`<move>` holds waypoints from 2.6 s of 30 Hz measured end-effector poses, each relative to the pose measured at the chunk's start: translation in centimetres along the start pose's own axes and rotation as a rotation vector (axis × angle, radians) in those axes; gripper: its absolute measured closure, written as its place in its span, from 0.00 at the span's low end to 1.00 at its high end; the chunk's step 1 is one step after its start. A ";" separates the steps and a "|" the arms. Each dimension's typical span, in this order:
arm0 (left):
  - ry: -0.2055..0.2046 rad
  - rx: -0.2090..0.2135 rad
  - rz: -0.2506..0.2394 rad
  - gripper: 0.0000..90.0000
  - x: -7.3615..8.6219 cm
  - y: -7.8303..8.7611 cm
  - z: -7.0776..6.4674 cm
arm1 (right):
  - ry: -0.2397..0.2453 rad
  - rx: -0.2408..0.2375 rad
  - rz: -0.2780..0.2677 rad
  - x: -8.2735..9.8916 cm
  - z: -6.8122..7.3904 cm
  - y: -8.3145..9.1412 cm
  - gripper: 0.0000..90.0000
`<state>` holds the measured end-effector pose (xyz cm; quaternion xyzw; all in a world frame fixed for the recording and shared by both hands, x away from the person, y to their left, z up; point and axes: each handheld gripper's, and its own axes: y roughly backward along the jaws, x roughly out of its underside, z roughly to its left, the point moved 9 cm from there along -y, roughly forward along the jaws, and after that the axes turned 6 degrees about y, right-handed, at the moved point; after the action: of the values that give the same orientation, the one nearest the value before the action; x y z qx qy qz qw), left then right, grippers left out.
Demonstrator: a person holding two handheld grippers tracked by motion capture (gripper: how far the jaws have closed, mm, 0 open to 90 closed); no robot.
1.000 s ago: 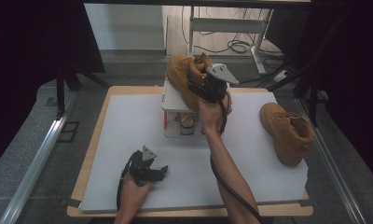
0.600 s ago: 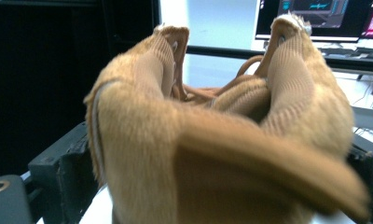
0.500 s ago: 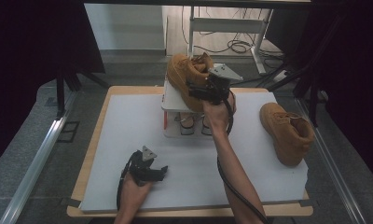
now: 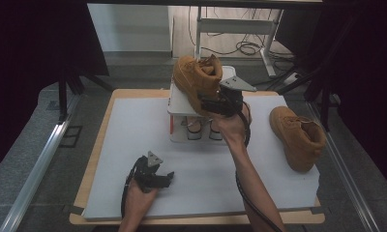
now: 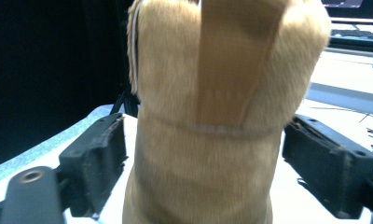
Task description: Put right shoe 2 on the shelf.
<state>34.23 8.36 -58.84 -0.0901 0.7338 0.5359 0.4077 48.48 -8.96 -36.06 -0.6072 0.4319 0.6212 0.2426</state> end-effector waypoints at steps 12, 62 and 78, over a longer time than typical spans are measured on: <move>0.001 0.000 -0.002 0.17 0.0 0.0 0.0 | -0.002 -0.049 0.019 2.5 -0.6 2.8 0.45; -0.002 0.001 -0.001 0.17 0.0 0.0 0.0 | 0.154 -0.175 0.050 5.0 3.5 1.4 0.99; -0.001 0.000 -0.001 0.17 0.0 0.0 0.0 | 0.144 -0.203 0.054 4.6 5.3 0.0 0.96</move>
<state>34.22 8.34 -58.84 -0.0902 0.7334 0.5357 0.4086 44.92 -5.61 -41.10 -0.6597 0.3994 0.6229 0.1315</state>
